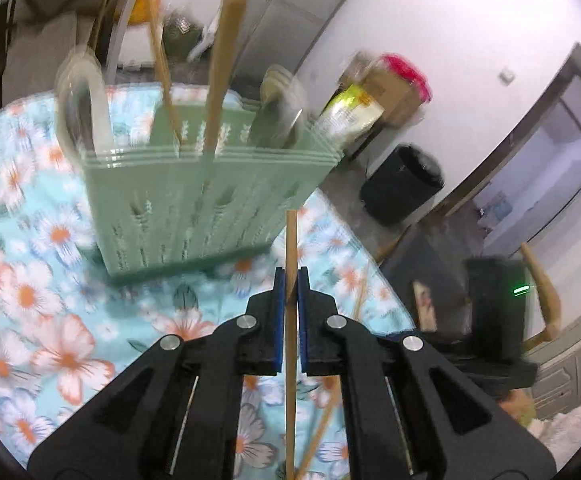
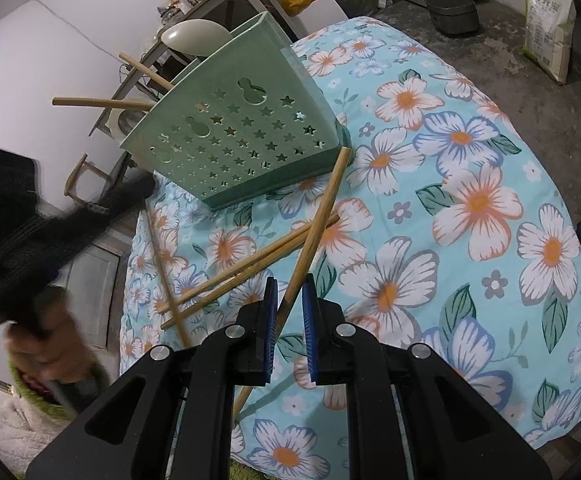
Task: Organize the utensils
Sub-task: 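Lift the chopstick in the left tool up toward the green holder, then insert the chopstick into the green holder and open the left tool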
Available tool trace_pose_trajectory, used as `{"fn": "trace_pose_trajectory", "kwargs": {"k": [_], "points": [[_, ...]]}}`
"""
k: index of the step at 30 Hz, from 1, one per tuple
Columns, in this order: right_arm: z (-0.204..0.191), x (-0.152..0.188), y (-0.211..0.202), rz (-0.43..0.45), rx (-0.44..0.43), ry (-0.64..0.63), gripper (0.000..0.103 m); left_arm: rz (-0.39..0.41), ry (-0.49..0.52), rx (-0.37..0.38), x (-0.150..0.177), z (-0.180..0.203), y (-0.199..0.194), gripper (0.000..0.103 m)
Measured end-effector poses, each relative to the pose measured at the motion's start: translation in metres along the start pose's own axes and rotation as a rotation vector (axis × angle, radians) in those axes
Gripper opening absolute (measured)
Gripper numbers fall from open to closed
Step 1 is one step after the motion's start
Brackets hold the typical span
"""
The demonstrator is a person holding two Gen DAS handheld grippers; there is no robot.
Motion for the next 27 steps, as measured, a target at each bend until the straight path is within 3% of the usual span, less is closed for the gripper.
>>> {"fn": "trace_pose_trajectory", "kwargs": {"k": [2, 9, 12, 16, 20, 27], "points": [[-0.003, 0.001, 0.0, 0.004, 0.0, -0.008, 0.013, 0.072, 0.021, 0.007, -0.014, 0.01, -0.023, 0.004], [-0.008, 0.0, 0.0, 0.009, 0.01, -0.031, 0.013, 0.462, 0.135, -0.002, -0.081, 0.051, -0.124, 0.004], [-0.007, -0.001, 0.002, 0.005, 0.007, -0.025, 0.013, 0.629, 0.188, -0.055, -0.105, 0.062, -0.157, 0.004], [-0.009, -0.003, -0.002, 0.017, 0.008, -0.034, 0.012, 0.752, 0.216, -0.123, -0.131, 0.067, -0.167, 0.004], [-0.012, -0.003, -0.002, 0.02, 0.01, -0.042, 0.012, 0.813, 0.241, -0.198, -0.15, 0.065, -0.148, 0.004], [-0.017, -0.006, -0.003, 0.023, 0.011, -0.058, 0.012, 0.795, 0.214, -0.3, -0.159, 0.04, -0.101, 0.004]]}}
Point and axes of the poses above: each gripper's, at about its wrist camera, not at the fingertips, and y roughly the way its jaws point, z to its right, x to its underside, the point moved 7 cm from there along y, roughly the way its jaws point, and after that the axes turned 2 degrees about -z, right-handed, at the moved point
